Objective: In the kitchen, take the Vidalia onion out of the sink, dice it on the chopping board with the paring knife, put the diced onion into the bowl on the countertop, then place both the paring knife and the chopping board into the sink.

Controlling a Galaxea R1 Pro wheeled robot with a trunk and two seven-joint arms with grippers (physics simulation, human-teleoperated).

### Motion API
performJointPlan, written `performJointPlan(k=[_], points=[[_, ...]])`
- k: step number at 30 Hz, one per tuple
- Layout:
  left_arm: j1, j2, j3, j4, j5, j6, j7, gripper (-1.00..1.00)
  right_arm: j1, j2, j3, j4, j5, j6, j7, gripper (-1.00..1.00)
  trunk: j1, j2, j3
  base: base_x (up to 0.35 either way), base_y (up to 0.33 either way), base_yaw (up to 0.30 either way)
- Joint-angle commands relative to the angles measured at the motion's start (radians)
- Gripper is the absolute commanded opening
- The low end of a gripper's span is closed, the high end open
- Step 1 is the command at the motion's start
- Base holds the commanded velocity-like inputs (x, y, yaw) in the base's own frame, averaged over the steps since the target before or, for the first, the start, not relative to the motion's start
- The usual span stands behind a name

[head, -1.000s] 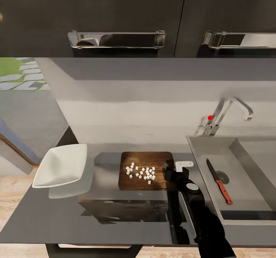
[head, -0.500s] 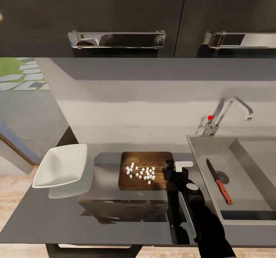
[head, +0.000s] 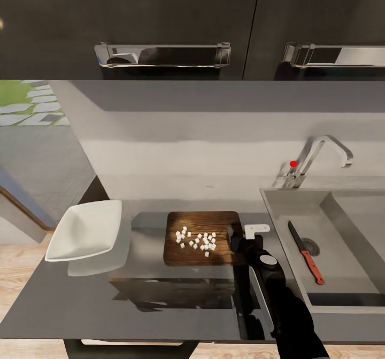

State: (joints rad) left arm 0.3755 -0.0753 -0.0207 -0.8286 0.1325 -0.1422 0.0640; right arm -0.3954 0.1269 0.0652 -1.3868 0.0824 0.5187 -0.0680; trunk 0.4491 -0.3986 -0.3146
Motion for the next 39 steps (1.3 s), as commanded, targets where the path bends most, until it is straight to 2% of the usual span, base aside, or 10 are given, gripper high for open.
performJointPlan(k=[1,10,39], points=[[0.000,0.000,-0.002,-0.001,0.010,-0.002,0.003,1.00,0.000,0.000,0.001,0.005,0.005,0.009,-0.002,-1.00,0.001,-0.001,-0.002,0.000,0.000,0.000],[0.000,0.001,-0.002,-0.001,0.010,-0.002,0.003,1.00,0.000,0.000,0.001,0.005,0.005,0.009,-0.003,-1.00,0.001,-0.001,0.000,0.000,0.000,-0.005],[0.000,0.000,-0.002,0.007,0.009,-0.002,0.003,1.00,0.000,-0.001,0.000,0.003,0.004,0.021,-0.003,-1.00,0.001,-0.001,0.046,0.000,0.014,-0.072]])
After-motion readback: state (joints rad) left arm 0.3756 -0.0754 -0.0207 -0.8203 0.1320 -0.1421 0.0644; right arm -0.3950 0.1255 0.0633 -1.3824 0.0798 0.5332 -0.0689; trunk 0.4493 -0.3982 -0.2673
